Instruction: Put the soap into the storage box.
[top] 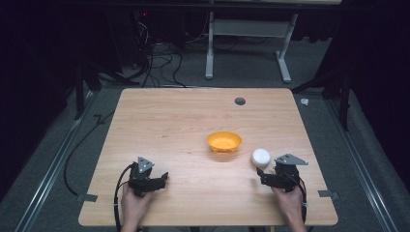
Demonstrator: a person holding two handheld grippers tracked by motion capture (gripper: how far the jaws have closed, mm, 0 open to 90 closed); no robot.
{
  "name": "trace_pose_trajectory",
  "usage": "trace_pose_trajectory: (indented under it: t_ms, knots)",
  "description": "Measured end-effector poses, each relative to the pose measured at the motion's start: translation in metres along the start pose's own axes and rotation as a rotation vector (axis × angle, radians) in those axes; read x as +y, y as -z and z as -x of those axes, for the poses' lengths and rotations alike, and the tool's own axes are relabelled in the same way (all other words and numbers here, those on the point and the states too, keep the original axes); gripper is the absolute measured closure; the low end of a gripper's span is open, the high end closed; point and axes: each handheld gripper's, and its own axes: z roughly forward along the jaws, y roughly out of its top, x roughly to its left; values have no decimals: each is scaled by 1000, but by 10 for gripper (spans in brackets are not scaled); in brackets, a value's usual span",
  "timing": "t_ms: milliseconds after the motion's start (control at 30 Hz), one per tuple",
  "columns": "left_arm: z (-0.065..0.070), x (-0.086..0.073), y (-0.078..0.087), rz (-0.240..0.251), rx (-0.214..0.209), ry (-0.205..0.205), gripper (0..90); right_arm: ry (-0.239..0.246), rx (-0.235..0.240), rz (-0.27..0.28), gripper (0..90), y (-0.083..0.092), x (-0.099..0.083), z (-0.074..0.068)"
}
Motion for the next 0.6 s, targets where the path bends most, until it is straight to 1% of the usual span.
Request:
trace_pose_trajectory:
  t_ms: [167,333,367,533,567,600]
  knots:
    - [0,0,0,2,0,1,188,10,4,-15,156,-7,8,-4]
    - [0,0,0,2,0,1,188,7,6,-25,147,-12,13,-5]
    - [0,0,0,3,1,2,188,6,0,-31,139,-14,15,-5]
    - [0,0,0,4,0,2,188,5,-7,-37,129,-18,19,-4]
    - [0,0,0,4,0,2,188,-4,-3,-39,128,-20,20,-3]
    - [0,0,0,4,0,2,188,-4,-3,-39,128,-20,20,-3]
